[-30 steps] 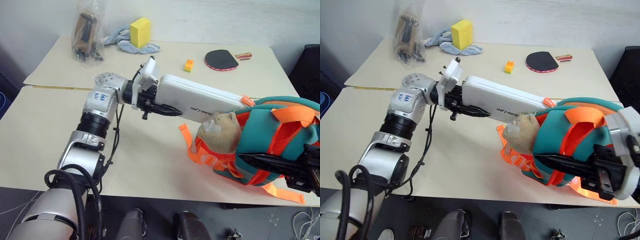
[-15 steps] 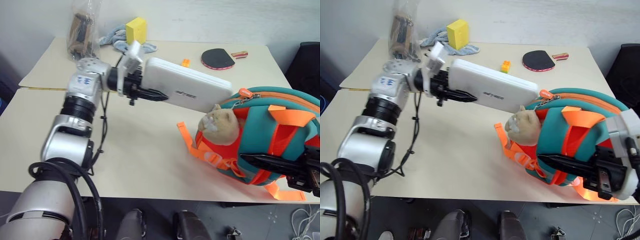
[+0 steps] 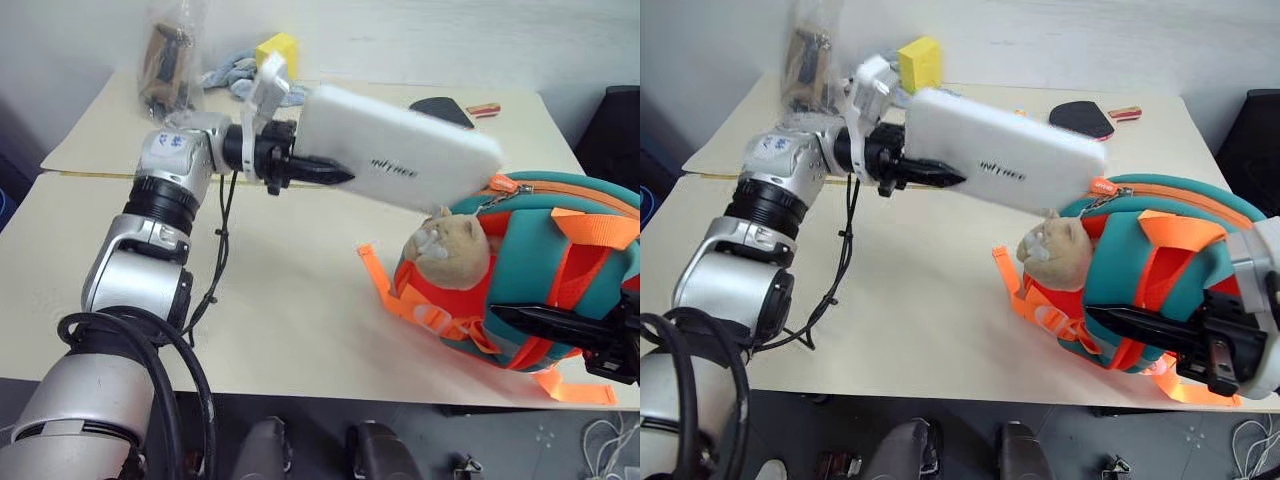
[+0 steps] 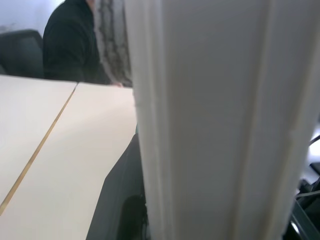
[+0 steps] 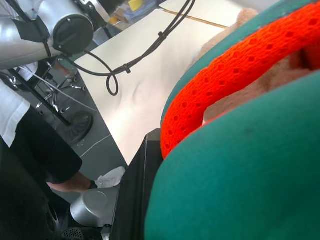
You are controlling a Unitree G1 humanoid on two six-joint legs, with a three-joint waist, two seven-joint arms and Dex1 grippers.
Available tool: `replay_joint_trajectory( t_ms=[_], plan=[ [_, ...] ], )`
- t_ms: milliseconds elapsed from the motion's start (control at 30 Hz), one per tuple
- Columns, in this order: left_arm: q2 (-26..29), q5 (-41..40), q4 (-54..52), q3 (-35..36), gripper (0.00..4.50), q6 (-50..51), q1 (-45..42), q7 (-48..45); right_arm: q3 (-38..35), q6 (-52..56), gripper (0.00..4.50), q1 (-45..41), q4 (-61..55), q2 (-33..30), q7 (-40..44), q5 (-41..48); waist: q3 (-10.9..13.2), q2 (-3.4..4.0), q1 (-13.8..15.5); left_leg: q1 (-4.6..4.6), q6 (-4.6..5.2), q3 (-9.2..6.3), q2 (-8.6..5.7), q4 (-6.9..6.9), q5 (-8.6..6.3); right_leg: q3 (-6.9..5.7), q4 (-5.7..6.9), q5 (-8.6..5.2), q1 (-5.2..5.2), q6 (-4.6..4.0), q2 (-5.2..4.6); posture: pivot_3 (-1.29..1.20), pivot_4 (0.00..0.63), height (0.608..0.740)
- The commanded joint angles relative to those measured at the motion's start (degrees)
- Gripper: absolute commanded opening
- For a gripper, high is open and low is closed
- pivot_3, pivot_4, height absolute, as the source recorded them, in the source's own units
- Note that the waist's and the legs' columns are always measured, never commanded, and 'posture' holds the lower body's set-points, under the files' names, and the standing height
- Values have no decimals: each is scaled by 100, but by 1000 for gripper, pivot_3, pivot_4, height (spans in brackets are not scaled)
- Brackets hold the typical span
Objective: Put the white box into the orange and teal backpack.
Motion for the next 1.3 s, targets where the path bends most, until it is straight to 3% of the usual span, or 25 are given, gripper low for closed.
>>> replay_joint_trajectory(
  t_ms=[33, 200, 433, 633, 800, 1033, 1133, 1300],
  plan=[
    [150, -210, -365, -512, 1400, -248, 135, -642, -116, -94, 11, -141, 7, -166, -75, 109, 0, 0, -18, 2, -3, 0, 0, -1, 2, 1, 2, 0, 1, 0, 0, 0, 150, 740],
    [342, -380, -622, -1379, 1400, -687, 298, -642, -85, -62, 11, -244, 65, -237, -110, 89, 0, -1, -12, 4, -6, -1, 2, 0, 4, 1, 1, 0, 3, 0, -1, 0, 150, 740],
    [47, -187, -188, -1772, 1400, -1445, 89, -642, -41, -11, 11, -282, 132, -301, 20, -79, 1, -1, 57, 0, -2, -3, 0, 11, 1, 0, -1, 0, 6, 0, -2, 0, 150, 740],
    [-326, -214, 32, -1709, 1400, -1586, -135, -642, 32, -9, 11, -292, 47, -300, 206, -223, 1, -1, 48, -2, 1, -3, 0, 9, 0, 0, -1, 0, 4, 0, -1, 0, 150, 740],
    [-744, 155, 555, -1249, 1400, -2034, -362, -642, 147, -58, 11, -217, -243, -207, 201, -238, 2, -3, 52, -5, 1, -4, -1, 12, 0, -2, -1, 0, 4, 0, -2, 0, 150, 740],
    [-737, 747, 1283, -513, 1400, -2320, -585, -641, -118, -35, 11, 90, -529, -60, 242, -150, 2, -4, -9, -3, 0, -4, -1, 5, 0, 3, 5, 0, -5, 0, 5, 0, 150, 740],
    [-686, 495, 1067, -444, 1400, -1770, -558, -642, -253, -61, 11, 214, -545, -12, 228, -184, 3, -4, -8, -5, -1, -6, -1, 6, 1, 3, 5, 0, -5, 0, 4, 0, 150, 740],
    [-1128, 495, 517, -591, 1400, -1645, -166, -642, -143, -231, 11, 204, -548, 42, 33, -198, 2, -4, 57, -5, 0, -7, -1, 11, 0, 3, 5, 0, -2, 0, 1, 0, 150, 740]
  ],
)
